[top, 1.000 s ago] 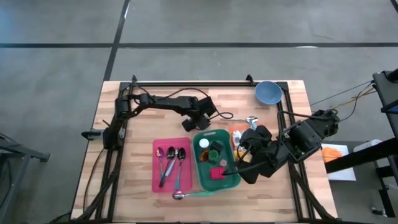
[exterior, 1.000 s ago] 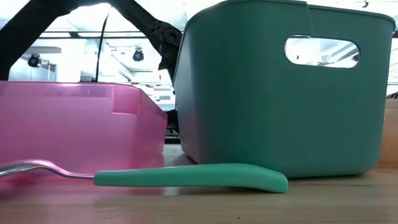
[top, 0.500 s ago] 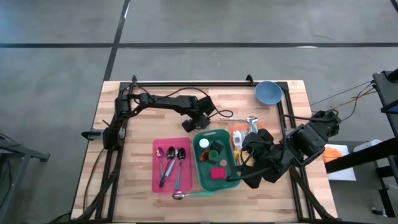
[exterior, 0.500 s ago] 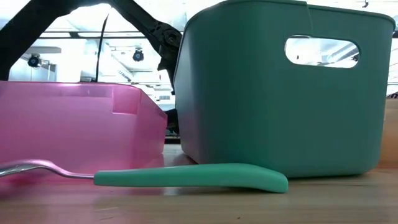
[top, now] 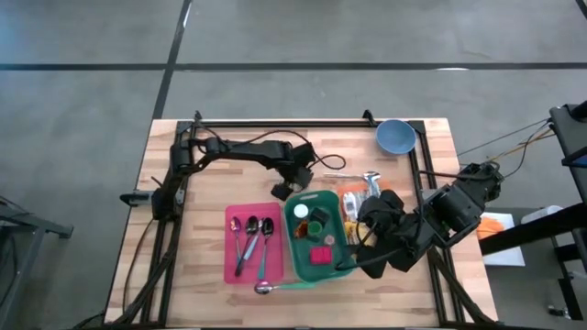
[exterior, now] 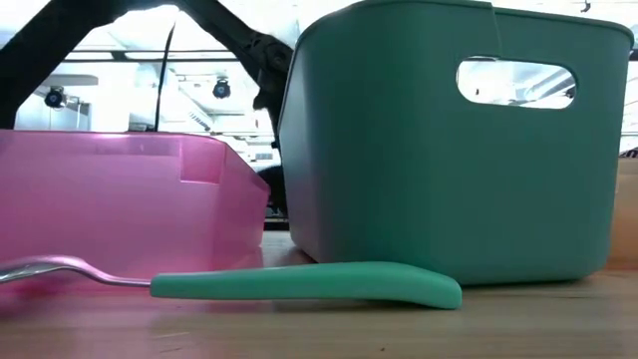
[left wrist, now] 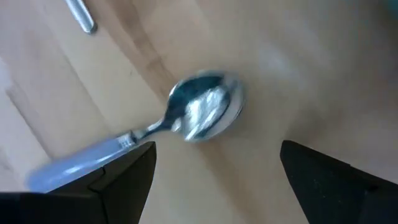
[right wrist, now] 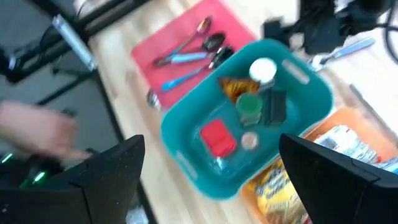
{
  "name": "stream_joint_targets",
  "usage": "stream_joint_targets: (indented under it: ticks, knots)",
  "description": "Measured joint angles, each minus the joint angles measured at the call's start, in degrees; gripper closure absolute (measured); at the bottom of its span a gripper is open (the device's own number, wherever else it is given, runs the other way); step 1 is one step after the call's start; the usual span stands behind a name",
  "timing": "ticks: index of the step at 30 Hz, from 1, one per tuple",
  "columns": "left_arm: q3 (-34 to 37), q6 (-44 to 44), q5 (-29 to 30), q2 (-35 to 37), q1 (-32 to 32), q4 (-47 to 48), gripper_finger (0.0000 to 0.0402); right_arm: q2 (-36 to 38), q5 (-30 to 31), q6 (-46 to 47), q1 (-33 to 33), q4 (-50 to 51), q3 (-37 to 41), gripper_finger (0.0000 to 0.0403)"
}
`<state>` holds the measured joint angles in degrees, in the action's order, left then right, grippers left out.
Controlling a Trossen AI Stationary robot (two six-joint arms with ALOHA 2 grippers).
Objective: Pick & Place Food Item
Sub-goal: Put the silver spoon into the pink bin
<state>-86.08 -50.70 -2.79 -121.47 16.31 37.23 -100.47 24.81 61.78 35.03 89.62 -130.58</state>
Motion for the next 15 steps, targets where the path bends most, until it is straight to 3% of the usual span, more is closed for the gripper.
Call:
stream_joint_targets:
  ticks: [9, 15]
  knots:
    - [-4.3, 41.7, -1.9, 9.5, -0.2, 12.1, 0.0055, 1.5, 8.6, 4.1, -2.9, 0.3, 0.0, 0.0034]
    - [-1.2, 54.0, -3.3, 18.1, -0.3, 13.8, 0.0055, 2.9, 8.3, -0.1, -9.0, 0.4, 0.0, 0.0034]
